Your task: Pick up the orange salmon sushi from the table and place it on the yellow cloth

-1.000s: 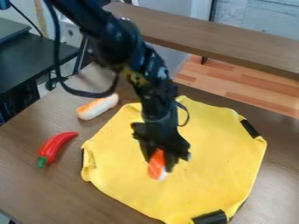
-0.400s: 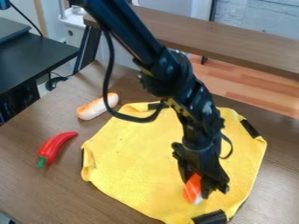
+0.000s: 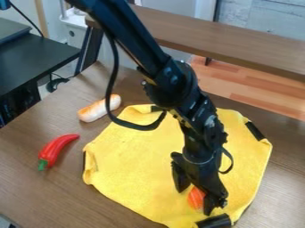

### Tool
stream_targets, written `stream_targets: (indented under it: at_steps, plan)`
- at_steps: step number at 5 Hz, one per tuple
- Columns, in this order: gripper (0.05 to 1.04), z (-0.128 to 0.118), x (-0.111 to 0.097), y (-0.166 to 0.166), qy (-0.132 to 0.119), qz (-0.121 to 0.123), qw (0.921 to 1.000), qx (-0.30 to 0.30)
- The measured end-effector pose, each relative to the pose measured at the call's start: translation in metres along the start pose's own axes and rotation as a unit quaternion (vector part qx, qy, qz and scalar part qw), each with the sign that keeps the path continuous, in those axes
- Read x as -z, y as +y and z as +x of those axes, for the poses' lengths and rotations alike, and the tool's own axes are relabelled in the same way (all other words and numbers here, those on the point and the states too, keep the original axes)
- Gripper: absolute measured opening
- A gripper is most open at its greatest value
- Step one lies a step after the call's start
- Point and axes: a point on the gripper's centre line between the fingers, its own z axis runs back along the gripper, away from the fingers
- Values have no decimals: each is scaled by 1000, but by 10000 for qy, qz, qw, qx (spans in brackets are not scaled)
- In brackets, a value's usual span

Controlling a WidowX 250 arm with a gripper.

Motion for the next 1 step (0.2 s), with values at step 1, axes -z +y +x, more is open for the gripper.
stream_targets:
  at_steps: [1]
  plan:
    - [999, 1, -45, 10, -418, -190, 9988, -185]
